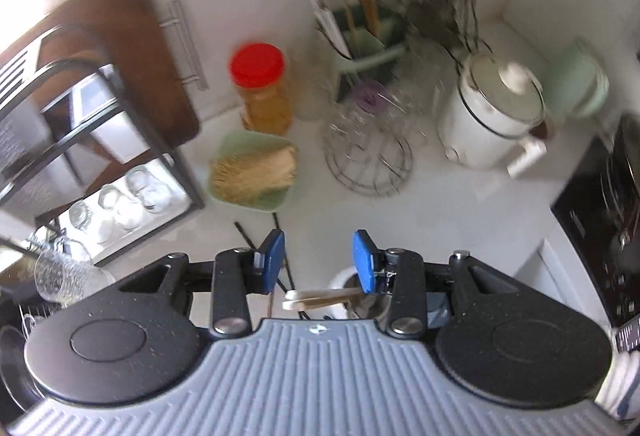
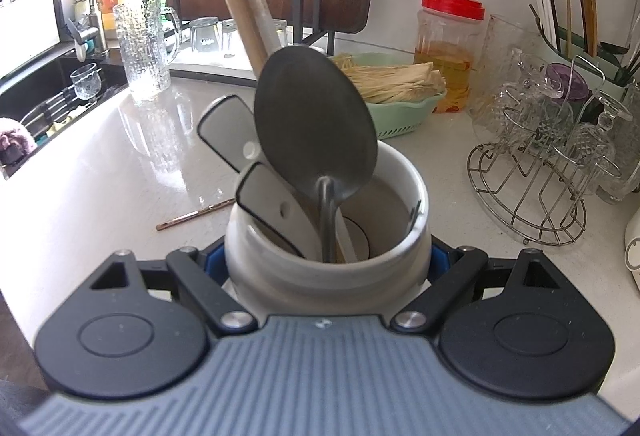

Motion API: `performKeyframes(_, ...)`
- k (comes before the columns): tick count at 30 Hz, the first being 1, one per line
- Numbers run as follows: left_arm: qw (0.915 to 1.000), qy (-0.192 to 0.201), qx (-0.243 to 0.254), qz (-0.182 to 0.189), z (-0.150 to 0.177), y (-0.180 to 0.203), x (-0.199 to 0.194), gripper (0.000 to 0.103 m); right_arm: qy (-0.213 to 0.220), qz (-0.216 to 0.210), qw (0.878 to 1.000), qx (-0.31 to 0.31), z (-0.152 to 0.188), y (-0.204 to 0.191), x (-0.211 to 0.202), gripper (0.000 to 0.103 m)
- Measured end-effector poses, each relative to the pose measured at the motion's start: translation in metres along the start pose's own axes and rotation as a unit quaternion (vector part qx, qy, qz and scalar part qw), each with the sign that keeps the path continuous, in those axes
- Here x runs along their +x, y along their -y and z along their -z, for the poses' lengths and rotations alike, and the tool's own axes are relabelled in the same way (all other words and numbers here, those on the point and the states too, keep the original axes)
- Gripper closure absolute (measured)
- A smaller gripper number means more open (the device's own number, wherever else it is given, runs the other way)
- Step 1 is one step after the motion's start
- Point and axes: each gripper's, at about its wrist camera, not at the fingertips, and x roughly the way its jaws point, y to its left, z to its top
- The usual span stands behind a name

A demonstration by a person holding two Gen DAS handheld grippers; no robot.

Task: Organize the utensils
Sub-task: 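Move the left tool down to the black chopsticks on the counter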

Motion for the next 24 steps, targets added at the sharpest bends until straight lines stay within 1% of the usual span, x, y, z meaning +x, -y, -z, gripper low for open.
performKeyframes(2,0.9997,0.015,-0.017,-0.005,0.013,-0.012,-0.003,0.060,0.000,0.000,1.000,0.000,0.000,0.000,0.000,0.012)
performKeyframes(4,0.9986,0.026,-0.045,-0.005,0.028,-0.027,-0.001,0.060,0.000,0.002,1.000,0.002,0.001,0.001,-0.001,0.012)
performKeyframes(8,0.9952,0.036,-0.091,0.005,0.054,-0.059,0.016,0.059,-0.003,0.014,1.000,0.012,0.001,0.002,-0.001,0.012)
performKeyframes(11,0.9918,0.030,-0.121,0.028,0.074,-0.081,0.038,0.057,-0.004,0.025,0.999,0.022,0.002,0.004,-0.003,0.012)
performKeyframes(14,0.9849,0.024,-0.162,0.057,0.092,-0.103,0.066,0.056,-0.010,0.042,0.998,0.037,0.003,0.006,-0.004,0.012)
performKeyframes(15,0.9833,0.025,-0.170,0.061,0.097,-0.107,0.076,0.056,-0.013,0.046,0.998,0.041,0.004,0.006,-0.005,0.012)
performKeyframes(19,0.9804,0.026,-0.183,0.068,0.117,-0.117,0.109,0.055,-0.021,0.050,0.998,0.043,0.002,0.007,-0.005,0.011)
performKeyframes(22,0.9808,0.012,-0.180,0.072,0.126,-0.121,0.135,0.053,-0.021,0.050,0.998,0.045,0.003,0.008,-0.005,0.012)
performKeyframes(24,0.9816,0.011,-0.176,0.073,0.132,-0.121,0.150,0.053,-0.018,0.055,0.997,0.047,0.004,0.007,-0.005,0.012)
